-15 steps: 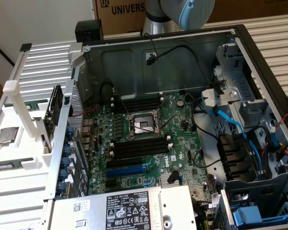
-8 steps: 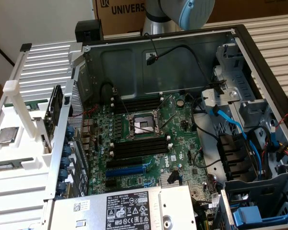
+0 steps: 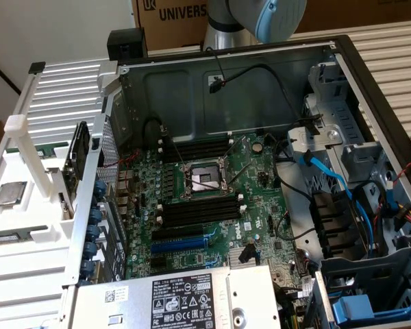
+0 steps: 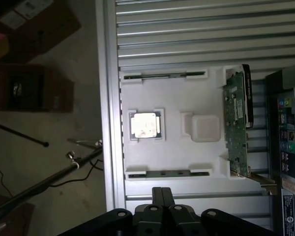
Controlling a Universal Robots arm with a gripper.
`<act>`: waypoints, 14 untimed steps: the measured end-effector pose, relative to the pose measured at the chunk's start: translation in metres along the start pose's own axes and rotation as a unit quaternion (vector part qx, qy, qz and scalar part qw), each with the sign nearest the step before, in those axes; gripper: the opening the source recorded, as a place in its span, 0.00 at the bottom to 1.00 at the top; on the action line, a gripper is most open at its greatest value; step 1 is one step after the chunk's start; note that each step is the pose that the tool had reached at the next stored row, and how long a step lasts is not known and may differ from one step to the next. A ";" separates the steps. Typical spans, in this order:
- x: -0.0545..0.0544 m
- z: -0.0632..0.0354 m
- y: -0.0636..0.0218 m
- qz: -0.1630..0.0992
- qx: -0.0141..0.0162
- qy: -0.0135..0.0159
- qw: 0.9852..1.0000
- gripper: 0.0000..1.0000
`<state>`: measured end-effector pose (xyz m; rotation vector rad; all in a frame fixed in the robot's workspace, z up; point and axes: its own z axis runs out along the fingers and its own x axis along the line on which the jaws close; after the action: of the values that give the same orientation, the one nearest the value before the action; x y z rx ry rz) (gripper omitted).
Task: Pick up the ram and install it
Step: 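Pick up the ram and move it above insertion slot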
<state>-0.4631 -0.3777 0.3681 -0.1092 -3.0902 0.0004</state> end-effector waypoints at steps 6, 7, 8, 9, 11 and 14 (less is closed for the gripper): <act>0.000 0.0000 0.0000 0.000 0.000 0.002 1.000 0.10; 0.000 0.0000 0.0000 0.000 0.000 0.002 1.000 0.10; 0.000 0.0001 0.0000 0.000 0.000 0.002 1.000 0.10; 0.001 0.0004 -0.0001 0.000 0.000 0.002 1.000 0.10; 0.001 0.0011 -0.0002 0.000 0.000 0.002 1.000 0.10; 0.002 0.0020 -0.0006 0.000 0.000 0.004 1.000 0.10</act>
<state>-0.4655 -0.3782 0.3663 -0.1090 -3.0821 0.0009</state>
